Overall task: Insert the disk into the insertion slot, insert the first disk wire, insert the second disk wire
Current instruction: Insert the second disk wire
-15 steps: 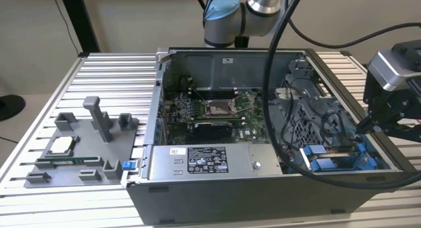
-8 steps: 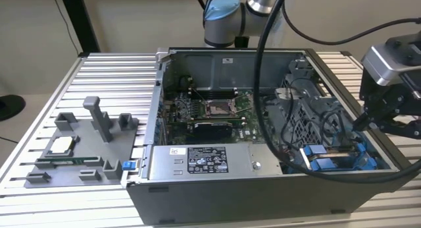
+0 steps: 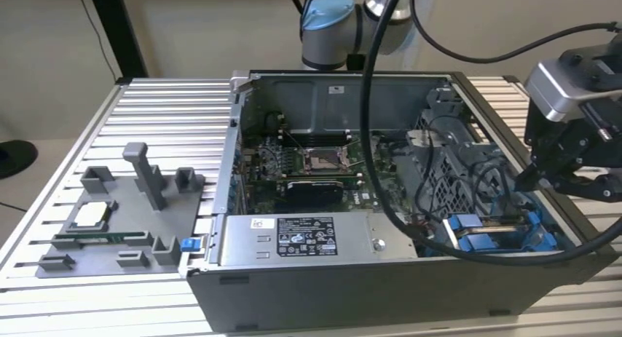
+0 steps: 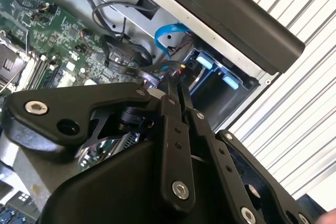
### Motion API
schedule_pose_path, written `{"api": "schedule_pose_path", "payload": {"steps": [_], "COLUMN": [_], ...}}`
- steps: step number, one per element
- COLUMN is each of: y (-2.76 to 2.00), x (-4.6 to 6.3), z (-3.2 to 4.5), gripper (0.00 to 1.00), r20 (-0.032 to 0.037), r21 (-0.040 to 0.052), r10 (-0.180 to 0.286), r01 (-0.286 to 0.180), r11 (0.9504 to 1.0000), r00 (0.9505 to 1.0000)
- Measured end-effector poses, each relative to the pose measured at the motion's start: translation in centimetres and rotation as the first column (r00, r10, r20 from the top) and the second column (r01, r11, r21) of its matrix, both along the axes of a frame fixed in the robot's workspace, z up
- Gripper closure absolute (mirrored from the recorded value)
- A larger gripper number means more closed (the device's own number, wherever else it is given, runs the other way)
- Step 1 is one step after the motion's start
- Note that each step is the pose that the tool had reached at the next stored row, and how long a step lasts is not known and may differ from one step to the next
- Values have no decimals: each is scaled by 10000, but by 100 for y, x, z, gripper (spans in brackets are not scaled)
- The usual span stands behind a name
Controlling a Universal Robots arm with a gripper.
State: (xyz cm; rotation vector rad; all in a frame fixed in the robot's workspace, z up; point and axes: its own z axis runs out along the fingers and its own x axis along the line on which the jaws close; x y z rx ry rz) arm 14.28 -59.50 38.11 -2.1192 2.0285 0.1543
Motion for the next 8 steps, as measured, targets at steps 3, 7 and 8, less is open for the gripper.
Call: {"api": "schedule_pose_path", "payload": {"steps": [3,7,8], "y": [1,1,0], "x": [-42,-130,-148], "z": [2,3,2], "gripper": [100,100,100], "r20": [-4,-4,-4], "r21": [2,1,2], "r10": [-10,-58,-80], "r01": [10,58,80], "r11": [10000,10000,10000], "r00": [10000,10000,10000]}}
